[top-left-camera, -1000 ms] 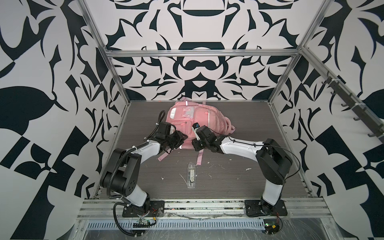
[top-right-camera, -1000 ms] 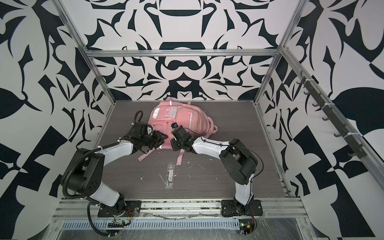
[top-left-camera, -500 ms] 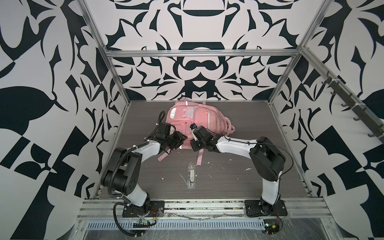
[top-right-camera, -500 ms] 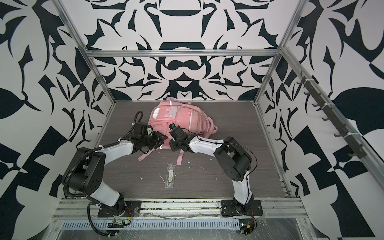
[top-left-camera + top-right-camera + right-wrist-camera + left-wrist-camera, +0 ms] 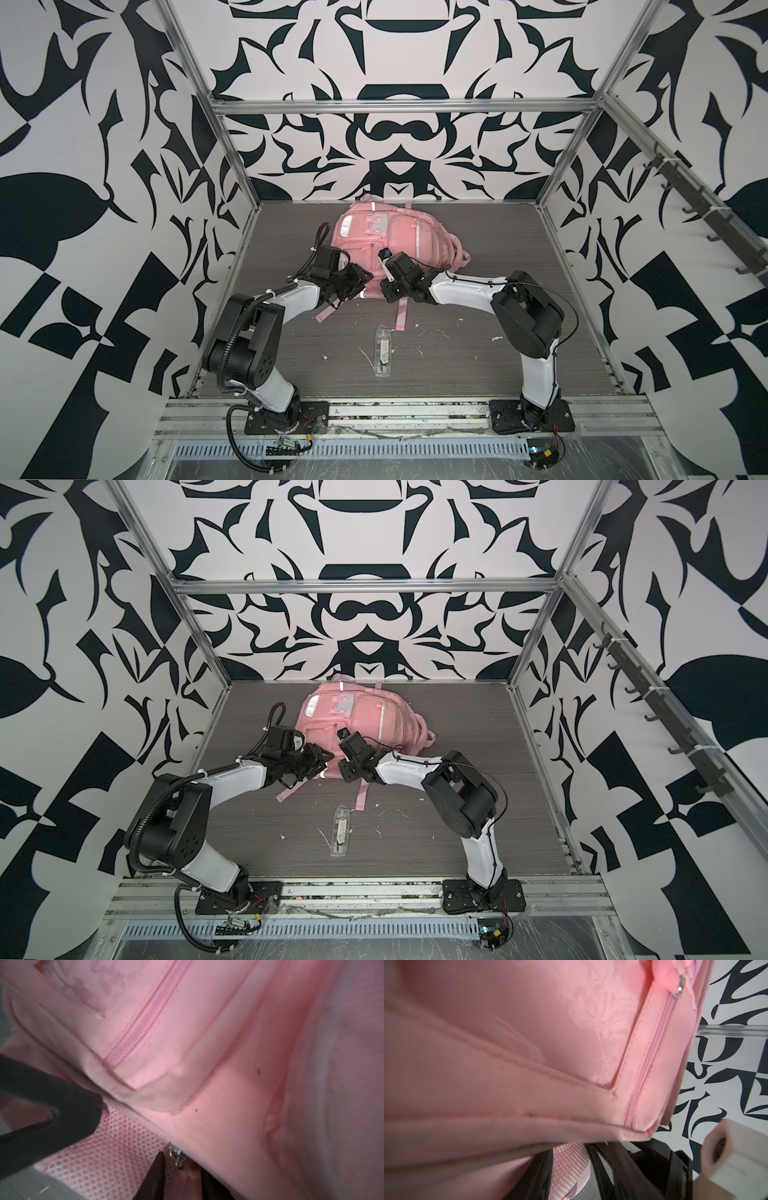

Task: Pack the student bag

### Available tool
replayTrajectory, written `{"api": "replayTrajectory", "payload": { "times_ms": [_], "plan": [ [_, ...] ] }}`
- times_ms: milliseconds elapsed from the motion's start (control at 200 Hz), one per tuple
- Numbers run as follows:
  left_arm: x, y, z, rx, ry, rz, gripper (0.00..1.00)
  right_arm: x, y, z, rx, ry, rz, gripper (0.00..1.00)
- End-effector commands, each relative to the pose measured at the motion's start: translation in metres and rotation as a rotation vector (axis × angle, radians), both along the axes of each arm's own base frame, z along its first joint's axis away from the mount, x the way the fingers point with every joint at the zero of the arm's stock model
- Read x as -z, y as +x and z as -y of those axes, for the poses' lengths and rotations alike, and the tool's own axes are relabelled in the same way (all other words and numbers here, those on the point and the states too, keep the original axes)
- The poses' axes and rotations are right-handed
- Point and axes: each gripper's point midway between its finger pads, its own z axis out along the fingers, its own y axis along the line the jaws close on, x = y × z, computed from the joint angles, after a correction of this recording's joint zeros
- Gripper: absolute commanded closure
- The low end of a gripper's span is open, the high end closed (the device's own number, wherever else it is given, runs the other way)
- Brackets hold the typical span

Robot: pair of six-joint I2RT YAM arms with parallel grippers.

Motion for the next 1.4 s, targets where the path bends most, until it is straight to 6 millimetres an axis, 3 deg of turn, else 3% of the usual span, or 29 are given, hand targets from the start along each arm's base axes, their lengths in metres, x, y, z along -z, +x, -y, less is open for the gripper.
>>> {"api": "replayTrajectory", "payload": {
  "times_ms": [0, 185, 445, 895, 1130, 1395],
  "plan": [
    [0.02, -0.006, -0.009, -0.014, 0.033, -0.047, 0.51, -0.01, 0.015, -0.004, 0.002, 0.017, 0.049, 0.73],
    [0.026, -0.006, -0.012, -0.016, 0.043, -0.057, 0.51, -0.023, 0.011, 0.001, -0.003, 0.027, 0.063, 0.83],
    [0.036, -0.001, -0.021, -0.04, 0.064, -0.076, 0.51, -0.047, -0.002, 0.005, -0.039, 0.04, 0.052, 0.87],
    [0.031, 0.024, -0.031, -0.08, 0.056, -0.057, 0.55, -0.034, -0.035, 0.001, -0.148, 0.039, -0.106, 0.93],
    [0.026, 0.037, -0.028, -0.083, 0.051, -0.042, 0.65, -0.033, -0.041, 0.002, -0.166, 0.032, -0.128, 0.96],
    [0.022, 0.048, -0.037, -0.1, 0.056, -0.035, 0.9, -0.032, -0.045, 0.008, -0.171, 0.011, -0.132, 1.0]
  ]
}}
